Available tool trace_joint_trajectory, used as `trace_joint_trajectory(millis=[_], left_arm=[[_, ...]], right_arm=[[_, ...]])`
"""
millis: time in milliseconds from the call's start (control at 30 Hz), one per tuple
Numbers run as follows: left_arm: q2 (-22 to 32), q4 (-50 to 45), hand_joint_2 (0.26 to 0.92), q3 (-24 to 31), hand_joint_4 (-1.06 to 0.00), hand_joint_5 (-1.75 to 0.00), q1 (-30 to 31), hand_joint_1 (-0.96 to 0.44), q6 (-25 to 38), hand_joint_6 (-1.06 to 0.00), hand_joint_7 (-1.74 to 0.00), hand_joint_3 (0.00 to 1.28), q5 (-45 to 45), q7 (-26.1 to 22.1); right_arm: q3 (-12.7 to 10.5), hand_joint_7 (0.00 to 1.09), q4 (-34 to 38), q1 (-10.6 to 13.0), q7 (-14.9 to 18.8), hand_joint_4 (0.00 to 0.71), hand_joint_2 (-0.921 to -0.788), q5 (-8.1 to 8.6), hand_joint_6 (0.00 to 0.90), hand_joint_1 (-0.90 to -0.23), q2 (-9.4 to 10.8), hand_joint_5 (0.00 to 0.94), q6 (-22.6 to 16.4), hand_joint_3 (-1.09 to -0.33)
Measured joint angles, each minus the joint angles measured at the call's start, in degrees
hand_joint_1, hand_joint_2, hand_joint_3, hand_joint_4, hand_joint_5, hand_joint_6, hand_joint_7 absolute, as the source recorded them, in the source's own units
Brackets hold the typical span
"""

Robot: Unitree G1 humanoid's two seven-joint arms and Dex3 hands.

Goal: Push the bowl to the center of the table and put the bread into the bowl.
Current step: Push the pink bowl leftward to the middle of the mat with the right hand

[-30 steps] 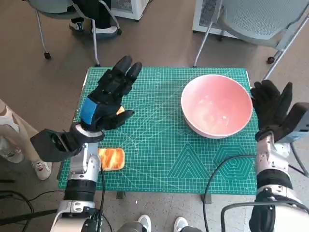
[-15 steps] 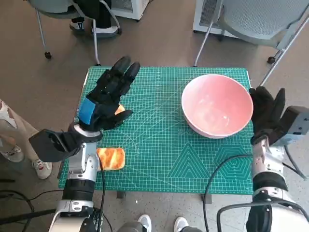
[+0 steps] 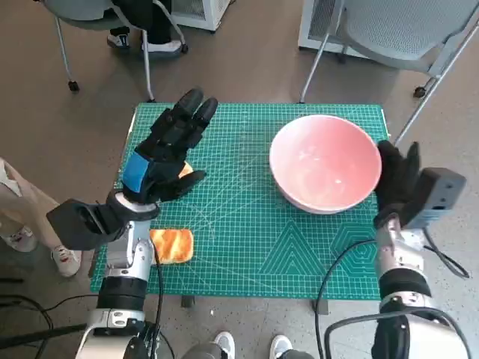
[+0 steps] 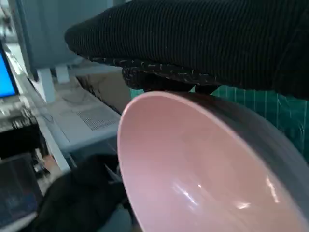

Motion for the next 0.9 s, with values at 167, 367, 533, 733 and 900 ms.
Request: trace_joint_trajectory(millis=[167, 367, 533, 733, 900], left_arm=[[0.0, 0.0, 0.921, 0.0, -0.12, 0.0, 0.0, -0.6, 0.0, -0.23, -0.08, 0.22, 0.0, 0.0], [0.0, 0.0, 0.921, -0.1, -0.12, 0.0, 0.0, -0.6, 0.2, -0.23, -0.07, 0.22, 0.0, 0.0], [0.0, 0.0, 0.921, -0.1, -0.12, 0.0, 0.0, -0.6, 0.2, -0.23, -0.07, 0.21, 0.0, 0.0], [0.1, 0.0, 0.921, 0.0, -0.12, 0.0, 0.0, -0.6, 0.2, -0.23, -0.07, 0.21, 0.0, 0.0], [0.1, 0.2, 0.921, 0.0, -0.12, 0.0, 0.0, -0.6, 0.2, -0.24, -0.06, 0.21, 0.0, -0.1]], right_arm=[[0.7, 0.16, 0.0, 0.0, 0.0, 0.211, -0.921, -0.36, 0.254, -0.611, 1.5, 0.013, -0.1, -0.743], [2.0, 0.15, 0.0, 0.0, 0.0, 0.219, -0.921, -2.07, 0.244, -0.612, 3.0, 0.013, -0.2, -0.759], [2.8, 0.14, 0.0, 0.0, 0.0, 0.224, -0.921, -2.31, 0.246, -0.6, 3.9, 0.012, -0.3, -0.775], [3.6, 0.14, 0.0, 0.0, 0.0, 0.23, -0.921, -2.53, 0.251, -0.595, 4.6, 0.012, -0.7, -0.784], [4.5, 0.15, 0.0, 0.0, 0.0, 0.232, -0.921, -3.36, 0.264, -0.595, 5.0, 0.011, -1.2, -0.789]])
